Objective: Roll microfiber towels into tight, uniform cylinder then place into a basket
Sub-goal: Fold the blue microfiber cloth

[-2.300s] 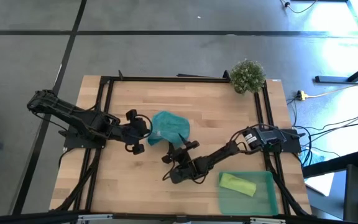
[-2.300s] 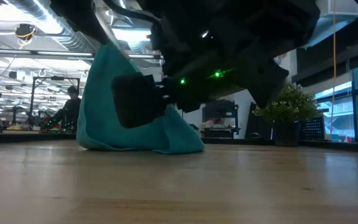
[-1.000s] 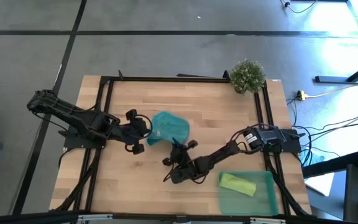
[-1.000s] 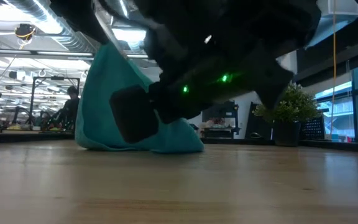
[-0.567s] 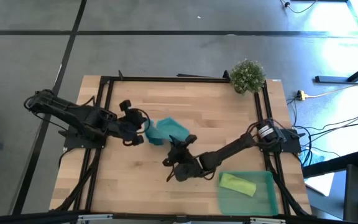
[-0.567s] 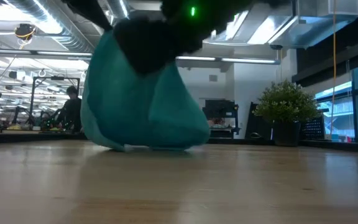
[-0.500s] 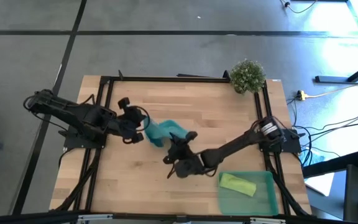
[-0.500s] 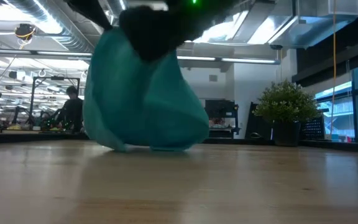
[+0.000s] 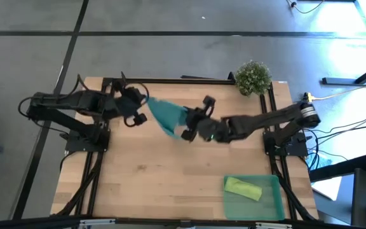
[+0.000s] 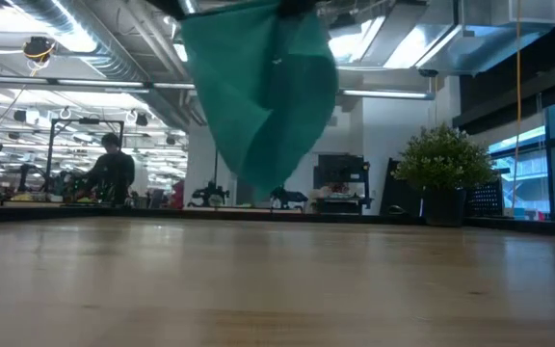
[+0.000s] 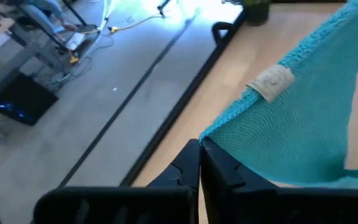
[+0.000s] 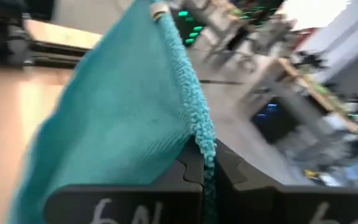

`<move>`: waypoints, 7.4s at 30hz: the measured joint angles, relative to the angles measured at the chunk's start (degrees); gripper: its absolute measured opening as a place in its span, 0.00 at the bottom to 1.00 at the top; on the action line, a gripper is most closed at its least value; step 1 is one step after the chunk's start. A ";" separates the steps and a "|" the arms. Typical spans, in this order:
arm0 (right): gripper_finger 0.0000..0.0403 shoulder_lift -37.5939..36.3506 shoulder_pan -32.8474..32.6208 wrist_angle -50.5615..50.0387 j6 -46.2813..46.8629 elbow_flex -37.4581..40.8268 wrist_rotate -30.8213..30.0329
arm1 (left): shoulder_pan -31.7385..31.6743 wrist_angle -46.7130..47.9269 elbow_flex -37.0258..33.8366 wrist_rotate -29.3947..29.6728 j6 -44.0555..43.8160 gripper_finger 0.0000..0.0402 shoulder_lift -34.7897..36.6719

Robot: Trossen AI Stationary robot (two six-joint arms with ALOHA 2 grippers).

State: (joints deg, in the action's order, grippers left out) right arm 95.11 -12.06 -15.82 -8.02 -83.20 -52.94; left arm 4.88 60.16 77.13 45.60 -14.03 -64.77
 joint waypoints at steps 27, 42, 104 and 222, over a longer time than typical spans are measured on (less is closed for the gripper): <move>0.02 1.71 3.95 -17.72 4.64 0.04 22.59 | -9.03 -0.25 -9.26 -19.47 10.78 0.00 -6.78; 0.02 9.71 -9.42 -15.35 16.75 0.07 27.54 | 12.59 -0.90 -16.82 -30.00 -9.63 0.00 -6.82; 0.02 4.37 -8.56 0.74 4.99 12.18 18.29 | 10.40 0.22 -17.06 -20.66 -2.40 0.00 -5.62; 0.00 16.75 -14.36 -24.26 25.83 5.11 14.24 | 17.31 -0.21 -21.52 -14.55 -30.75 0.00 -16.26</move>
State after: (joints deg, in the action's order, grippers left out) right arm 111.86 -26.42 -40.08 17.81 -78.08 -38.70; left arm 22.19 59.96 55.61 31.06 -44.78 -81.03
